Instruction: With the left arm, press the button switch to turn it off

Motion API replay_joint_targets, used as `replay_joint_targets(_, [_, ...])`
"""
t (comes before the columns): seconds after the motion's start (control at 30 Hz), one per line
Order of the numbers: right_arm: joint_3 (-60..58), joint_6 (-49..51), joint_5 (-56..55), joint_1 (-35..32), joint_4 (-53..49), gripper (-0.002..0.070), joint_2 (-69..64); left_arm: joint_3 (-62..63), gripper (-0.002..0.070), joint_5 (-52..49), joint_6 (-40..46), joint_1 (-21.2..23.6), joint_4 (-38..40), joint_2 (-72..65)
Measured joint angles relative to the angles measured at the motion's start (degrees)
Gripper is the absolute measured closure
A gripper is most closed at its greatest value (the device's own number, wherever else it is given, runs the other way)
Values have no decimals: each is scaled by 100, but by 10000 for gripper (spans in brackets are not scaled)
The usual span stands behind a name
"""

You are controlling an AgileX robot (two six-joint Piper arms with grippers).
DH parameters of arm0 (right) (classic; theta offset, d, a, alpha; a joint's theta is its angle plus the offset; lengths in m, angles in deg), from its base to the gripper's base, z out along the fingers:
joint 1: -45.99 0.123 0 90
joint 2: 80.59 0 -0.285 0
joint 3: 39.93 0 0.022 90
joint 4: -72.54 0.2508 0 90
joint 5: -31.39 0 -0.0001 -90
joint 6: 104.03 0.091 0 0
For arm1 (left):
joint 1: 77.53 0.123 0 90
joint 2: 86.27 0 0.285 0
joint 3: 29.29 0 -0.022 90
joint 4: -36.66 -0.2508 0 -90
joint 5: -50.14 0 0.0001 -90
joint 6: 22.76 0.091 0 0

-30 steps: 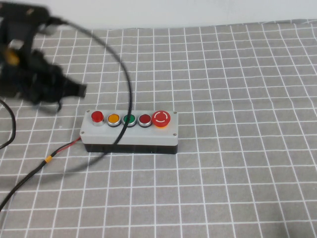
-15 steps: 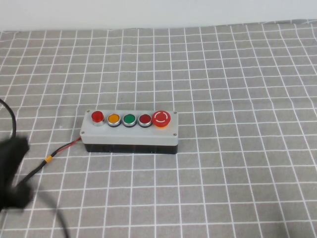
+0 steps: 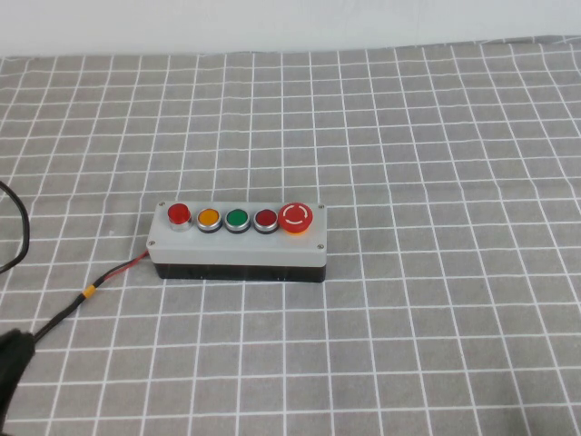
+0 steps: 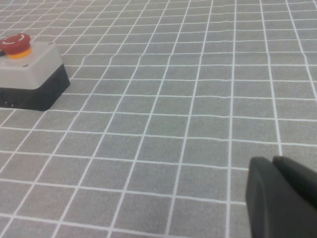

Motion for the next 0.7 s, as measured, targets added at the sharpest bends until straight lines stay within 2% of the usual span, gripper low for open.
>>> replay_joint_targets(0.13, [0, 0, 0, 0, 0, 692, 0, -348, 678, 843, 0, 0, -111, 25])
replay_joint_targets(0.3, [0, 0, 0, 0, 0, 692, 0, -1163, 678, 2615, 0, 12, -123, 321])
replay_joint_targets(0.4, [0, 0, 0, 0, 0, 692, 0, -1677, 678, 3439, -14, 218, 29, 802])
replay_joint_targets(0.53, [0, 0, 0, 0, 0, 692, 0, -1975, 678, 3634, -36, 820, 119, 1453])
replay_joint_targets(0.7, [0, 0, 0, 0, 10, 692, 0, -1987, 678, 3108, -36, 1316, 130, 1817])
